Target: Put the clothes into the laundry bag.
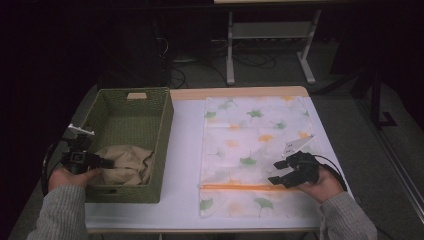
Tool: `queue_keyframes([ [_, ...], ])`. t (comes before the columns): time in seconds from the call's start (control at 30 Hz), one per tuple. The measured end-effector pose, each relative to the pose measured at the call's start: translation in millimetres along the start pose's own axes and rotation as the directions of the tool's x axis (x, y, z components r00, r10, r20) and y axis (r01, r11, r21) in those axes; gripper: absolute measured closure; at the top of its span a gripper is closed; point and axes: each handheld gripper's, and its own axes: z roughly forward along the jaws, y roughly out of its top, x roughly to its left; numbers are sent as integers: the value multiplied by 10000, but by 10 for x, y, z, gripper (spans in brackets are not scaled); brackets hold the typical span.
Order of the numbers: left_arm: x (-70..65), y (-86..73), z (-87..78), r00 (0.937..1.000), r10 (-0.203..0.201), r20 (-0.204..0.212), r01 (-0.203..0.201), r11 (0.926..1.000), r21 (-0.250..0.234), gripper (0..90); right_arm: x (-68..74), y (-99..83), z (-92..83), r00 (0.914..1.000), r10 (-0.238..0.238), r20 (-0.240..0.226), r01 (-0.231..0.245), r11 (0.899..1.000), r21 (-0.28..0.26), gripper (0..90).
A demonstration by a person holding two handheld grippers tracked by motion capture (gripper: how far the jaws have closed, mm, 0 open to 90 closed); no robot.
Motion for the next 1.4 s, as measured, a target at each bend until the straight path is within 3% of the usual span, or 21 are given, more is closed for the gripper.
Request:
queue_keyframes([
  [0.2, -25, -58, -74, 9990, -53, 452, 74, 9988, -474, 799, -33, -26, 38, 9999, -160, 56, 159, 9996, 220, 458],
  [0.37, -4, -96, -152, 9963, -185, 842, 258, 9960, -859, 801, -68, -76, 89, 9987, -302, -402, 316, 9989, 333, 568],
  [0.4, -13, -114, -182, 9957, 115, 922, -28, 9956, -942, 801, -82, -79, 135, 9955, -497, -807, 542, 9970, 550, 659],
  [0.47, -19, -119, -195, 9951, 162, 972, -67, 9952, -972, 801, -79, -74, 154, 9946, -560, -874, 616, 9961, 630, 681],
  [0.6, -9, -119, -236, 9939, 165, 1092, -35, 9929, -1185, 803, -82, -55, 257, 9922, -741, -998, 832, 9924, 907, 654],
  [0.67, 1, -120, -263, 9920, 154, 1250, 12, 9912, -1321, 803, -71, -49, 320, 9922, -646, -1066, 776, 9894, 1225, 594],
  [0.73, 24, -130, -287, 9829, 137, 1837, 156, 9875, -1571, 804, -55, -42, 348, 9915, -841, -998, 967, 9869, 1291, 591],
  [0.8, 19, -132, -318, 9760, 126, 2173, 282, 9826, -1836, 804, -47, -33, 361, 9913, -981, -877, 1087, 9861, 1259, 614],
  [0.87, -3, -132, -352, 9749, 291, 2208, 154, 9802, -1975, 804, -48, -32, 367, 9883, -1342, -727, 1425, 9820, 1241, 665],
  [0.97, -15, -140, -379, 9751, 374, 2185, 85, 9787, -2052, 804, -43, -36, 368, 9881, -1470, -456, 1515, 9810, 1213, 733],
  [1.13, -5, -166, -413, 9706, 306, 2386, 243, 9744, -2236, 805, -63, -34, 368, 9904, -1359, -255, 1380, 9831, 1201, 844],
  [1.17, -7, -190, -410, 9693, 369, 2432, 182, 9752, -2204, 805, -87, -23, 365, 9935, -1074, -377, 1114, 9854, 1285, 870],
  [1.27, 2, -213, -412, 9675, 353, 2504, 214, 9753, -2200, 806, -105, -7, 363, 9943, -945, -495, 1004, 9856, 1364, 873],
  [1.4, 36, -238, -454, 9626, 290, 2692, 385, 9695, -2419, 806, -127, 8, 315, 9950, -637, -770, 729, 9898, 1225, 873],
])
